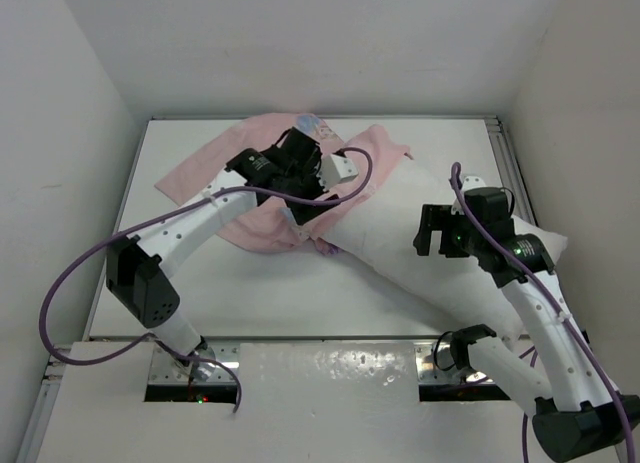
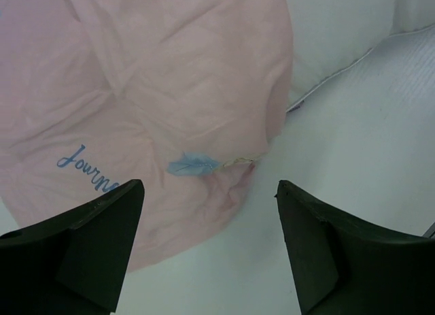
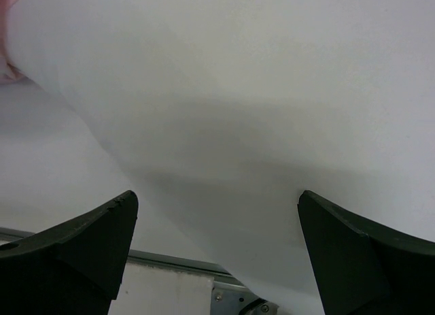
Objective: Put the pillow into the pillowcase
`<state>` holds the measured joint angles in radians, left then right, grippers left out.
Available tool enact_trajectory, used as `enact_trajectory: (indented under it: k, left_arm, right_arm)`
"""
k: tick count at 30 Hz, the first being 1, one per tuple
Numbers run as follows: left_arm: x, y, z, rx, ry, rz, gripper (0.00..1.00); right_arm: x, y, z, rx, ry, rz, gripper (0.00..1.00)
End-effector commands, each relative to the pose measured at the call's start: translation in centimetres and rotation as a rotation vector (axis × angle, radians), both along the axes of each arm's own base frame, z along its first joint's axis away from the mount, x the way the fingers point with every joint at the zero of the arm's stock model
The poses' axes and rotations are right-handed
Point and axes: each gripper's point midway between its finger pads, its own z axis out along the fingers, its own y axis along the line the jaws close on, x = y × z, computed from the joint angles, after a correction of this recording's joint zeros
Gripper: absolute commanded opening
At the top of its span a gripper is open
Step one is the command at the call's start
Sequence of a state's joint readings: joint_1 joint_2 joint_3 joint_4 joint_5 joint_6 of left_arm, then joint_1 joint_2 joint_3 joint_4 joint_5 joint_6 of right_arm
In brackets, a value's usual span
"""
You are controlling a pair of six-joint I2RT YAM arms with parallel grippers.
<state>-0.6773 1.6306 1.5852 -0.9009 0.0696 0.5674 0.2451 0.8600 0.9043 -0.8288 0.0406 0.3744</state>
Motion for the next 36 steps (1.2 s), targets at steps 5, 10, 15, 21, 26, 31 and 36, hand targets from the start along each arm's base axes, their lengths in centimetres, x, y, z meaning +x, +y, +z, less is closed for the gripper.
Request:
enact_trajectory:
  k: [5,10,15,21,26,31,36]
  left_arm:
    - [0.7,0.6,3.9,-0.039,-0.156,0.046,0.79]
    - [-0.8,1.1,1.3,0.022,-0.112,0.057,0.81]
    - [-1.1,0.9,1.3,0.060,-0.131,0.032,0.81]
    - [-1.5,-0.3,2.8,0.022,-0.154,-0.022,0.82]
    - [-2.1,-0.6,2.2,-0.059,-0.132,0.014,0.82]
    - [-3.8,-1.4,1.0,-0.150,-0.066,0.031,0.82]
    - [-4.2,-0.1,0.9,-0.139,-0.079,0.066,0.82]
  right_arm:
    - [-1.1,0.6,0.7,0.007,0.011,0.084,0.99]
    - [-1.5,0.4,0.8,-0.005,0.014,0.086,0.99]
    - [-1.5,0.8,0.0,0.020,-0.016,0.094,0.99]
    - [-1.0,0.4,1.6,0.014,-0.004,0.048,0.99]
    - [-1.5,-0.9,1.0,0.014,0.028,-0.089,0.99]
    - [-2.4,-1.3,0.6,0.023,0.033,-0.127,0.99]
    - [-2.6,0.7,0.3,0.079,0.031,0.009,0.99]
